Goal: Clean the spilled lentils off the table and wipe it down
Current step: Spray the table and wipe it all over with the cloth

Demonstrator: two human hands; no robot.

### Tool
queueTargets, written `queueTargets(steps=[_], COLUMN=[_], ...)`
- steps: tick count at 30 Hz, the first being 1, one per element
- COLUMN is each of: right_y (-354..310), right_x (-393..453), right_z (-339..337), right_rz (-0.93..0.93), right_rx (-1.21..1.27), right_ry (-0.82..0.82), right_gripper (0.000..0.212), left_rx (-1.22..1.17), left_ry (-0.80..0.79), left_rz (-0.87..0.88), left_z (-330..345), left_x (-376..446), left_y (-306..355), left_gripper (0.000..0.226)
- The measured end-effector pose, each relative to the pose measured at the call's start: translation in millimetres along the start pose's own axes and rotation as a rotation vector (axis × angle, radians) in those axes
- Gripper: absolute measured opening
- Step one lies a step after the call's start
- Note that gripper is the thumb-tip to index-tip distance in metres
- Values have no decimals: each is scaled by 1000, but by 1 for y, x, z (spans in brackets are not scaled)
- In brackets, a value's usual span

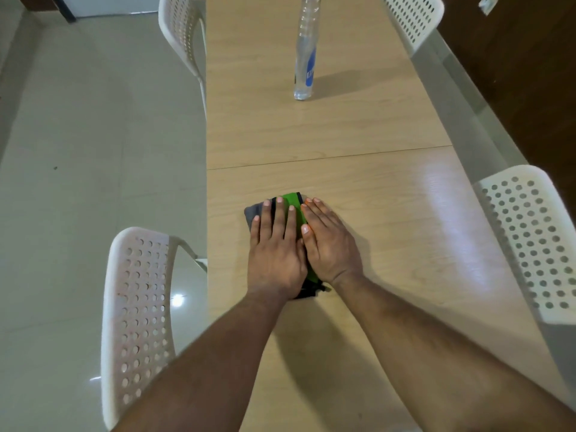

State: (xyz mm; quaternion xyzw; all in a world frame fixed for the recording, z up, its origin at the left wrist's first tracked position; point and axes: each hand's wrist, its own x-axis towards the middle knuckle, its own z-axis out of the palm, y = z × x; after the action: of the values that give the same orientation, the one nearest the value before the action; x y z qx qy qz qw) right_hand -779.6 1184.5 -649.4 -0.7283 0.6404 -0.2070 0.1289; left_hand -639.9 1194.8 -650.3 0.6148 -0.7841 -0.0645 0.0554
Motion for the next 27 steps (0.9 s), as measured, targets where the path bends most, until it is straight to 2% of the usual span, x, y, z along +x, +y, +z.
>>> queueTargets(steps=[8,11,20,23,27], right_y=[2,1,-4,-5,-10], right_x=[-1,-1,4,1,3], right_z=[1,1,-3,-4,-5], right_rz=[17,16,26,22,14], right_rx=[36,14,-171,-210,-236], right_ry=[21,13,-106,-118,-117], right_gripper=[58,58,66,62,61], left_rx=[-66,-51,16,-3,-13], left_ry=[2,4,-47,-16,-24], left_rz=[-123,-119,-134,-140,-115], left_z=[-4,-4,-15,-13,-17], left_x=[-1,-1,104,78,3], left_y=[16,14,-27,-23,-24], left_gripper=[67,66,68,67,66])
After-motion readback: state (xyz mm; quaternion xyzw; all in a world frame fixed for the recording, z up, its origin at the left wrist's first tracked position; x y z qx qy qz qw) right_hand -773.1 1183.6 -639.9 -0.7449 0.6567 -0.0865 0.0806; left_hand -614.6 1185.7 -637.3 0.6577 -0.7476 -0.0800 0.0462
